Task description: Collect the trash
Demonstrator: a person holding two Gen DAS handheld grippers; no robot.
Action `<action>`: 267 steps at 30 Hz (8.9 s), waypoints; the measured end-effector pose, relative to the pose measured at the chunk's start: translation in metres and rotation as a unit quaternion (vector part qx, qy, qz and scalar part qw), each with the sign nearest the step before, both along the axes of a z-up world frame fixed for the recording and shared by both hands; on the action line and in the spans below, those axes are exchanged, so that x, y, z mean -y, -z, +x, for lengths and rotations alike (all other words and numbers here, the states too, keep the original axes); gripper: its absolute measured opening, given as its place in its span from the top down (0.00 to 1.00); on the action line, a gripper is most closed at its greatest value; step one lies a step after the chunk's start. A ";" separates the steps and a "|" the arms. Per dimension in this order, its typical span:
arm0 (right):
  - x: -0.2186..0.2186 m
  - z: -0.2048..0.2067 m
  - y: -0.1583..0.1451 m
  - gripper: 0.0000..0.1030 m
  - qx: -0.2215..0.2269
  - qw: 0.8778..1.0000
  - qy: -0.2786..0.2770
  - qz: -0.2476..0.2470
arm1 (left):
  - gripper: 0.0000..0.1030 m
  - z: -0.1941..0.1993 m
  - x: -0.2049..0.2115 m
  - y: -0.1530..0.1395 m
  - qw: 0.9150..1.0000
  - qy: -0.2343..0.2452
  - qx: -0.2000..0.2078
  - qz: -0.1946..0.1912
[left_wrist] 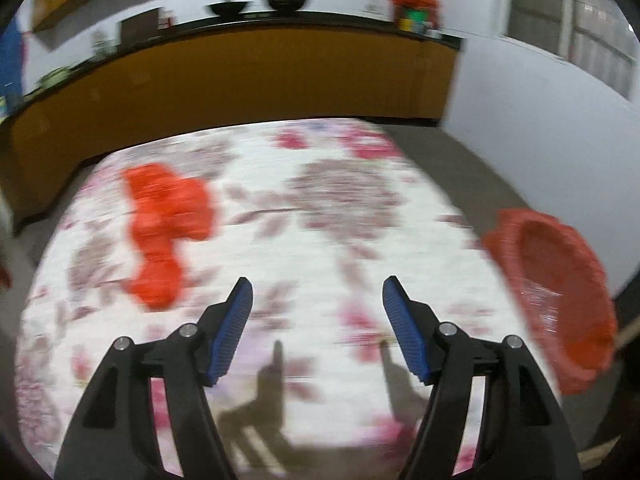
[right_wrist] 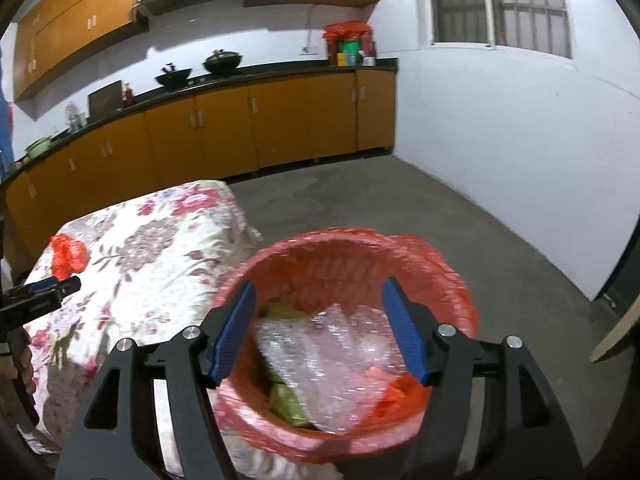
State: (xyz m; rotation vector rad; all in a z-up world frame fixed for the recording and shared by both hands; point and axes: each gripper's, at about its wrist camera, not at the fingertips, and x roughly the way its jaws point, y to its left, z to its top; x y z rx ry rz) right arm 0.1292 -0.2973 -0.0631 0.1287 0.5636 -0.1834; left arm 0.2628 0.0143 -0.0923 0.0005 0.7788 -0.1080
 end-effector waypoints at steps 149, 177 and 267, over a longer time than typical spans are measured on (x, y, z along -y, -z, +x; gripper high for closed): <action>0.079 0.023 -0.027 0.46 0.008 0.985 0.072 0.154 | 0.40 -0.026 0.226 -0.030 0.968 0.226 -0.032 -0.103; 0.047 -0.035 -0.067 0.09 0.061 0.993 0.086 0.045 | 0.08 -0.089 0.139 -0.094 0.983 0.124 0.123 -0.051; -0.122 -0.187 -0.041 0.02 0.058 0.994 0.081 -0.050 | 0.04 -0.294 0.020 -0.096 0.986 -0.007 0.167 0.008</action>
